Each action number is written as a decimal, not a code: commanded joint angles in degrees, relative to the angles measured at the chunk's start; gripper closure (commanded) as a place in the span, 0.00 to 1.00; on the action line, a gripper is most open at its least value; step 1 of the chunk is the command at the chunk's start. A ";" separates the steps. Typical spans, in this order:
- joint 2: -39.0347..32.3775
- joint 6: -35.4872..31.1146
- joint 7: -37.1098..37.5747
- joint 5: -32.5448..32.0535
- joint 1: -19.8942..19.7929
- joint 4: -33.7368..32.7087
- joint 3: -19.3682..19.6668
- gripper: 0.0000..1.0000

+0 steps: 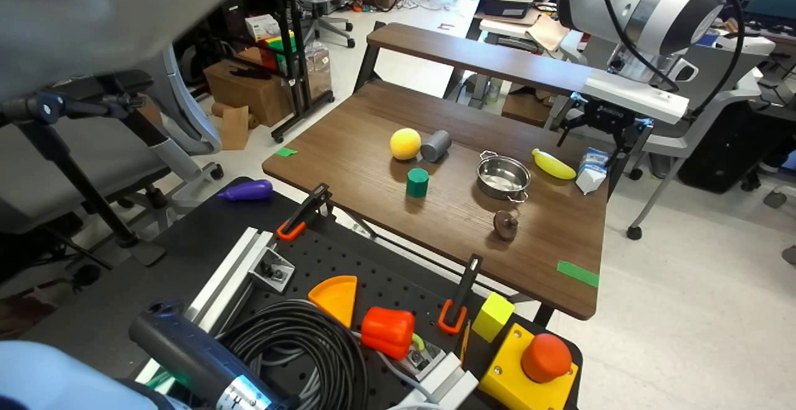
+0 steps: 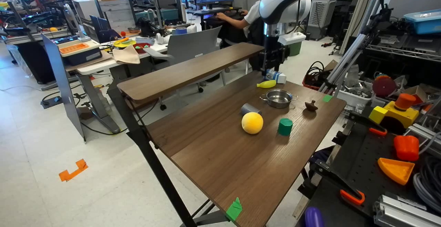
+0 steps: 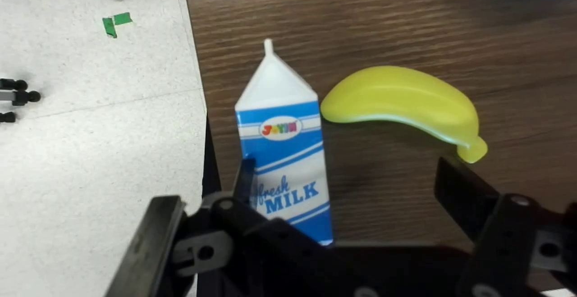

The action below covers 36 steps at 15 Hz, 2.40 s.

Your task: Move the milk Carton slightly to the left

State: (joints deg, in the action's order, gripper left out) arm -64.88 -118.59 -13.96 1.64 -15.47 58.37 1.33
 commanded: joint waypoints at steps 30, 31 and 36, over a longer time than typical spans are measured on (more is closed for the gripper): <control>-4.58 9.18 0.18 -0.84 -0.38 -12.22 1.03 0.83; -3.53 9.40 -0.44 -0.86 -0.48 -11.47 0.94 0.83; 3.60 12.31 -6.24 -2.12 0.82 -4.11 0.87 0.83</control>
State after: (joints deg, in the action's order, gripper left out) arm -67.02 -107.96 -16.56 1.01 -15.66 47.24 2.30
